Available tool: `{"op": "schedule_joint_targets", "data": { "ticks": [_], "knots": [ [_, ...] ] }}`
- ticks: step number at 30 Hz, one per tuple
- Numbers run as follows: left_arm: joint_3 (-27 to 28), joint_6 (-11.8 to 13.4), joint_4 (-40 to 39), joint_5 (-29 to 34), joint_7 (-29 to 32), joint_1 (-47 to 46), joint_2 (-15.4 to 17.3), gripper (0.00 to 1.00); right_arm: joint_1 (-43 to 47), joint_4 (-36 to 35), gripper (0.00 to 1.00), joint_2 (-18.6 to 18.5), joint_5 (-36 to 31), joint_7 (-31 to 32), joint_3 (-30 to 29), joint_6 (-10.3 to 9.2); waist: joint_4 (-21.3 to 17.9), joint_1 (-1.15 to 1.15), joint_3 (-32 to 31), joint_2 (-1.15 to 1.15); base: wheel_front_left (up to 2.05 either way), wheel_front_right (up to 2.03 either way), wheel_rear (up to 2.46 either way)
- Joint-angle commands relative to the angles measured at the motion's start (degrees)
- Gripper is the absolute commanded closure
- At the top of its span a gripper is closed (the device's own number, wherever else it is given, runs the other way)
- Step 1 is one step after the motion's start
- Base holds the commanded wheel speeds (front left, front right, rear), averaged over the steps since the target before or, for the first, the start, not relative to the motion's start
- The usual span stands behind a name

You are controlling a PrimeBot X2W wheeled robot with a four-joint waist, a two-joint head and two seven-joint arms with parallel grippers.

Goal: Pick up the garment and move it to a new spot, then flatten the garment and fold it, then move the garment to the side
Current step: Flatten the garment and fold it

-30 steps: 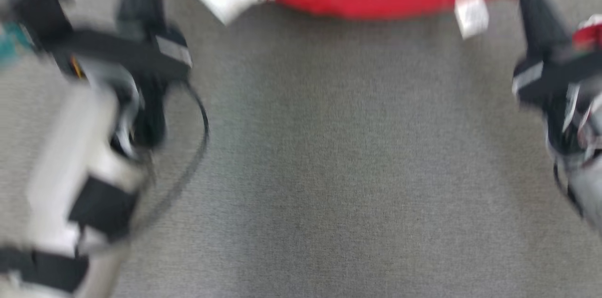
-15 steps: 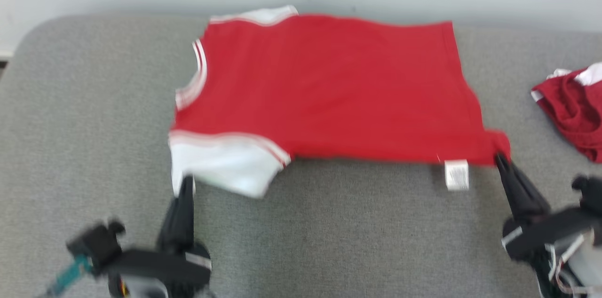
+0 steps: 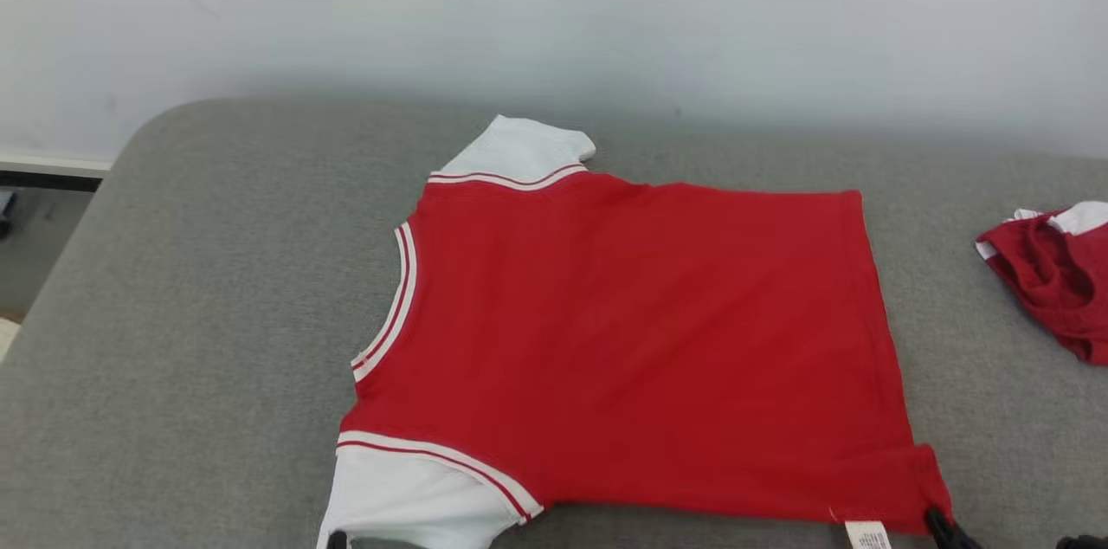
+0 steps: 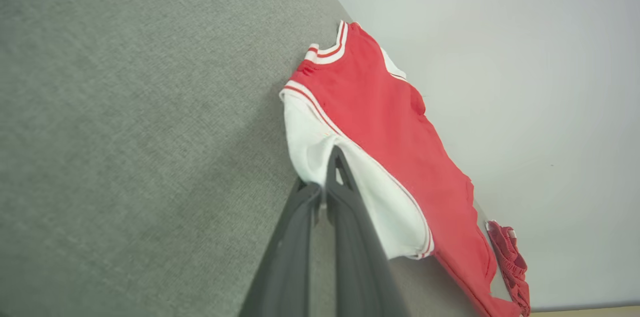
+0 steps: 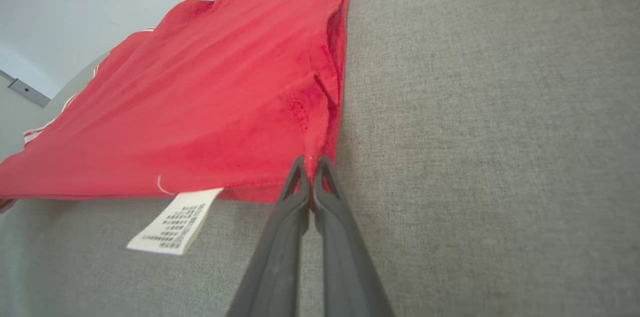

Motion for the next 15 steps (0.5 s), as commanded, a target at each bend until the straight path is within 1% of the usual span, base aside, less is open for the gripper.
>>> {"op": "schedule_joint_targets", "data": {
  "ticks": [1,7,11,15],
  "knots": [
    [0.0,0.43,-0.24,0.08,-0.37,1.25,-0.05,1.0,1.18,-0.19,1.0,0.17,-0.57,0.28,-0.62,-0.12,1.11,0.01,-0.96,0.01,0.0,0.0,0.0],
    [-1.35,0.85,-1.58,0.9,0.23,3.68,0.18,1.0,5.87,-3.08,1.0,1.78,-2.04,2.28,-3.85,-0.12,1.24,0.01,-0.31,0.01,0.0,0.0,0.0],
    [-0.91,0.78,-2.11,2.28,0.09,1.71,0.7,1.0,5.78,-6.76,1.0,2.54,-3.61,3.47,-3.81,-0.12,0.3,0.01,0.54,0.01,0.0,0.0,0.0],
    [-1.01,0.5,-2.55,4.01,0.55,-1.58,1.62,1.0,4.32,-10.49,1.0,2.25,-4.23,3.57,-4.38,-0.12,-0.98,0.01,1.4,0.01,0.0,0.0,0.0]
  ]
}}
